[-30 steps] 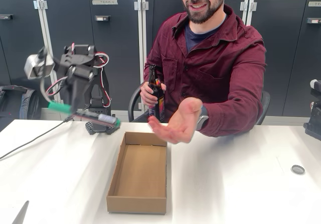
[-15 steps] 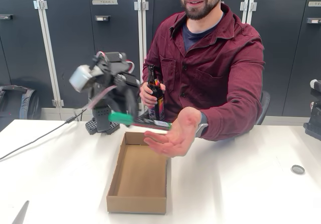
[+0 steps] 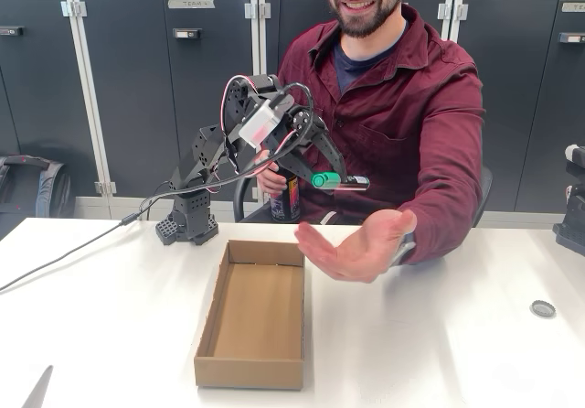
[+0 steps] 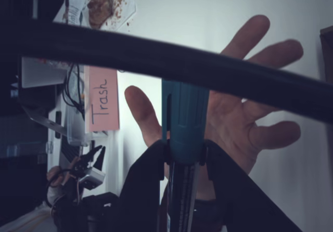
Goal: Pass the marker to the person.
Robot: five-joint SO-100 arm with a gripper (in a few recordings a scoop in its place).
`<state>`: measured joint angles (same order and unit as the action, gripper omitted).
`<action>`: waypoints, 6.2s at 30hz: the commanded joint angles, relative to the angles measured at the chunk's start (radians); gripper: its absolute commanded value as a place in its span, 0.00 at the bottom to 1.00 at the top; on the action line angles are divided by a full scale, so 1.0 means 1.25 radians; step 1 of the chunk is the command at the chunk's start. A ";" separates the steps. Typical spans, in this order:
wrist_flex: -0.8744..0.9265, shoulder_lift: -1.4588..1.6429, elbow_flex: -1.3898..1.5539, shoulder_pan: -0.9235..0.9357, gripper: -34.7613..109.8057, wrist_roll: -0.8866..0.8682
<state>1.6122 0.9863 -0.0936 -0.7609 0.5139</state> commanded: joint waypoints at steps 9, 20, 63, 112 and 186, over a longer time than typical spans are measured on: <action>0.012 0.032 -0.050 0.044 0.21 0.013; 0.018 0.033 -0.022 0.050 0.21 0.001; -0.021 0.141 0.265 0.102 0.47 0.044; 0.005 0.228 0.373 0.142 0.48 0.026; 0.037 0.228 0.336 0.155 0.48 0.023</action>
<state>1.6766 1.1996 0.3283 -0.5660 0.5415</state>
